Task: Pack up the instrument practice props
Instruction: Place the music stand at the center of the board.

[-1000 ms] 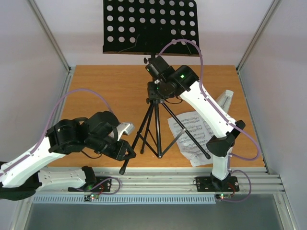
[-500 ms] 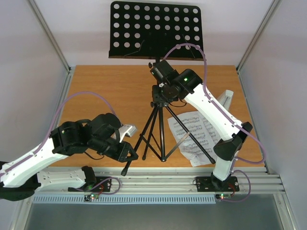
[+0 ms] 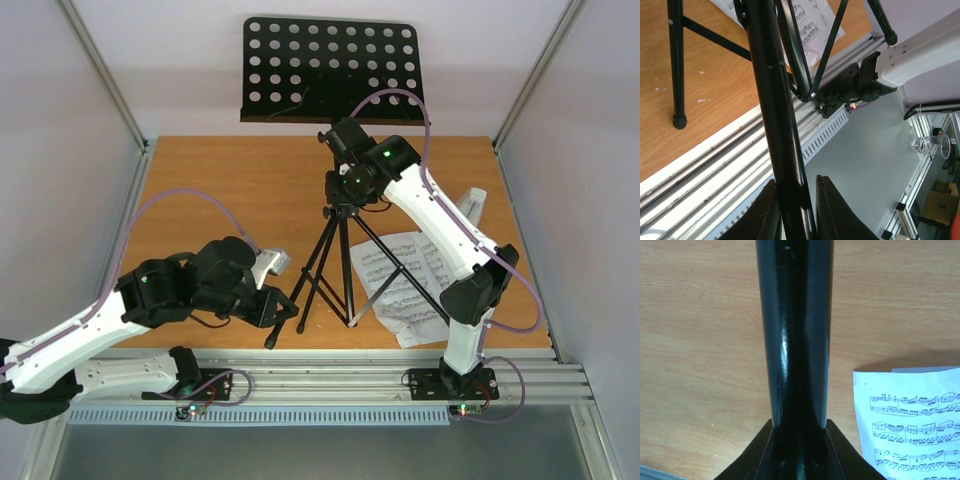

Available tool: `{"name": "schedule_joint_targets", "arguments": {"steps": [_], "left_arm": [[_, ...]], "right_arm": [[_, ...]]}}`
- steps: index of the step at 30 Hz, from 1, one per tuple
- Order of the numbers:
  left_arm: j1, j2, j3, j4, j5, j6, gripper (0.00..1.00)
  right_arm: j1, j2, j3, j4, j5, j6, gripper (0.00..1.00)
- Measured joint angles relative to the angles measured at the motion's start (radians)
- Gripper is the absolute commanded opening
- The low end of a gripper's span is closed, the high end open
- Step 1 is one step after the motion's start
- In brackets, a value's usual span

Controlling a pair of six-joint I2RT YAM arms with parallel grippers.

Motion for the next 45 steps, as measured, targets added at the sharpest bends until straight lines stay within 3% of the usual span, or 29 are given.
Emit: {"name": "schedule_joint_targets", "arguments": {"steps": [8, 20, 22, 27, 38, 40, 45], "left_arm": [[0.003, -0.002, -0.045, 0.09, -0.015, 0.0, 0.25], [0.0, -0.009, -0.115, 0.288, -0.071, 0.102, 0.32], [0.0, -0.006, -0.123, 0.309, -0.078, 0.103, 0.43], [0.017, 0.017, -0.143, 0.435, -0.188, 0.178, 0.45], [0.034, 0.058, -0.191, 0.497, -0.304, 0.222, 0.53], [0.034, 0.059, -0.195, 0.504, -0.306, 0.222, 0.58], [0.039, 0.058, -0.21, 0.521, -0.313, 0.216, 0.9]], "right_arm": [[-0.019, 0.02, -0.013, 0.032, 0.0, -0.025, 0.01], [-0.029, 0.042, -0.054, 0.124, 0.042, -0.04, 0.01], [-0.033, 0.042, -0.064, 0.133, 0.051, -0.04, 0.01], [-0.009, 0.047, -0.103, 0.117, 0.015, -0.006, 0.01], [0.012, 0.105, -0.194, 0.149, 0.008, 0.023, 0.01], [0.012, 0.105, -0.198, 0.155, 0.008, 0.023, 0.01], [0.009, 0.105, -0.215, 0.179, 0.008, 0.014, 0.01]]}}
